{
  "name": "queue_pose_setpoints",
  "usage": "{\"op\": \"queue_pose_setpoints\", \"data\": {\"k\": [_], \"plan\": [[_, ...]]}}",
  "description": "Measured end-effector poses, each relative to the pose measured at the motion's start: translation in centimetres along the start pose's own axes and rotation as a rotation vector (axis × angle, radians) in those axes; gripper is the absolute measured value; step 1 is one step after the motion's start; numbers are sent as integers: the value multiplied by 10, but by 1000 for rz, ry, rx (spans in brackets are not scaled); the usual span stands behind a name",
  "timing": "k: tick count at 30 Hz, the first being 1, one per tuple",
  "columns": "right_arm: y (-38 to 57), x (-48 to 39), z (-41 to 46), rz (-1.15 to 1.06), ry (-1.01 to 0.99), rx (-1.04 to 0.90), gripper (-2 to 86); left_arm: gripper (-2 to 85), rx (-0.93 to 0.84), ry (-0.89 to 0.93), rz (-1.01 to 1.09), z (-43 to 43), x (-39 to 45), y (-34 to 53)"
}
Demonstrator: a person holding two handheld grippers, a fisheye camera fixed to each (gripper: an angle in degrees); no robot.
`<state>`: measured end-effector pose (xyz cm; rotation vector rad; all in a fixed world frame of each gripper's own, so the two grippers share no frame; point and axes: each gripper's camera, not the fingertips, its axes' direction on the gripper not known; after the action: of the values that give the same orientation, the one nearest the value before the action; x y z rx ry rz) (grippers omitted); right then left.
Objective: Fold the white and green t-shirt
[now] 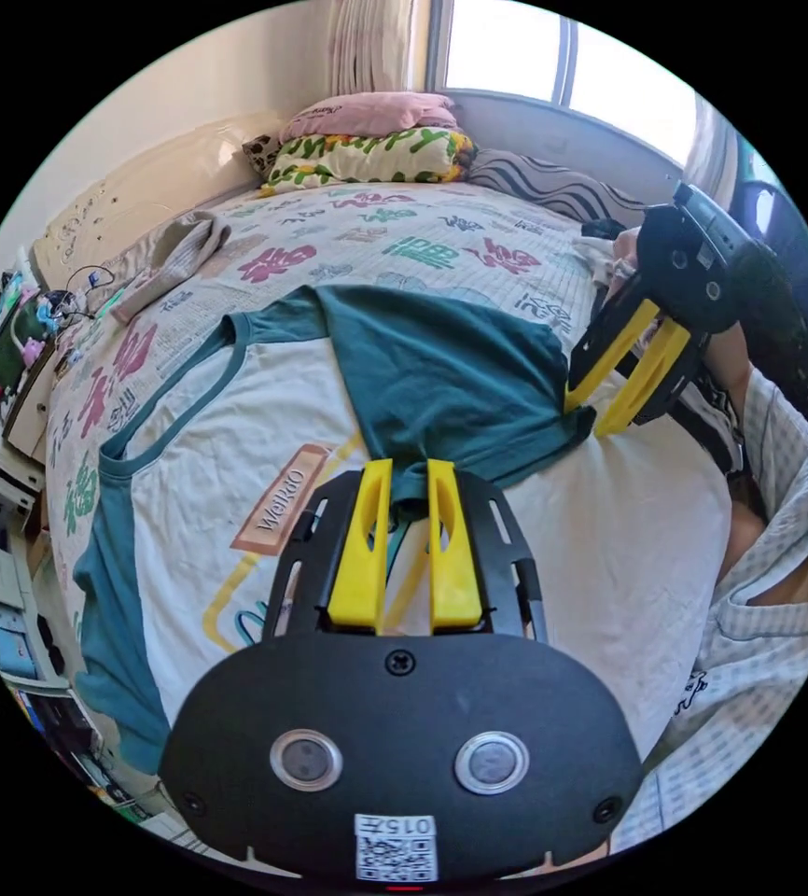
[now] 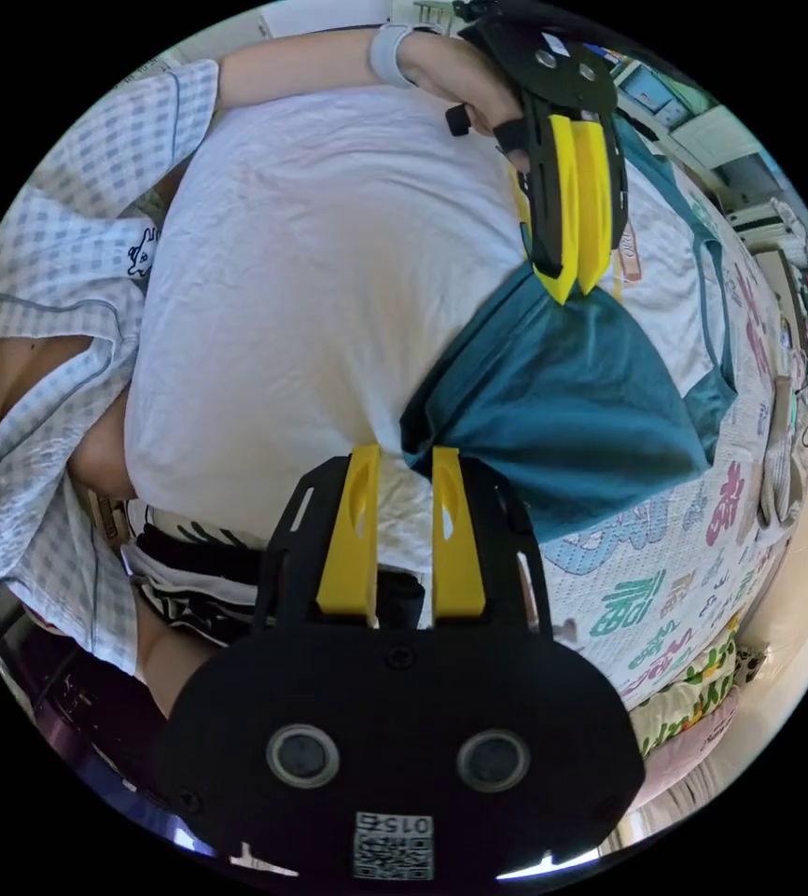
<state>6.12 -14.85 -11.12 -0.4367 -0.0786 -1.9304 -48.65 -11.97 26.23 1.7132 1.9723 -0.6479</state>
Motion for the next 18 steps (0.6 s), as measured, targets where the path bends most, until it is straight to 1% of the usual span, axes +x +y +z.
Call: {"op": "queue_pose_setpoints", "data": {"k": [4,7,9,10,12,13,15,17,18], "plan": [[-15,8,3,20,-11,15,88,65,21,-45,7,-6,-1,7],[-23,9,6,10,1,44,87,65,17,-43,6,-14,-7,11],[-26,9,6,-19,8,61,84,66,15,-16,-9,-22,-16,15],[-29,13,4,-22,-6,60,78,67,-7,26,-15,-33,-23,19],[-36,23,-1,40,-18,3,55,73,10,97,-21,-63,-35,35],[-40,27,-8,75,-2,-3,52,81,68,111,-40,-93,-44,55],[-48,26,-28,84,33,81,46,92,161,72,-96,-145,-61,95],[-66,23,-61,97,118,246,49,101,283,-40,-230,-212,-92,163],[-72,24,-70,113,148,288,49,101,309,-74,-276,-226,-101,183]]}}
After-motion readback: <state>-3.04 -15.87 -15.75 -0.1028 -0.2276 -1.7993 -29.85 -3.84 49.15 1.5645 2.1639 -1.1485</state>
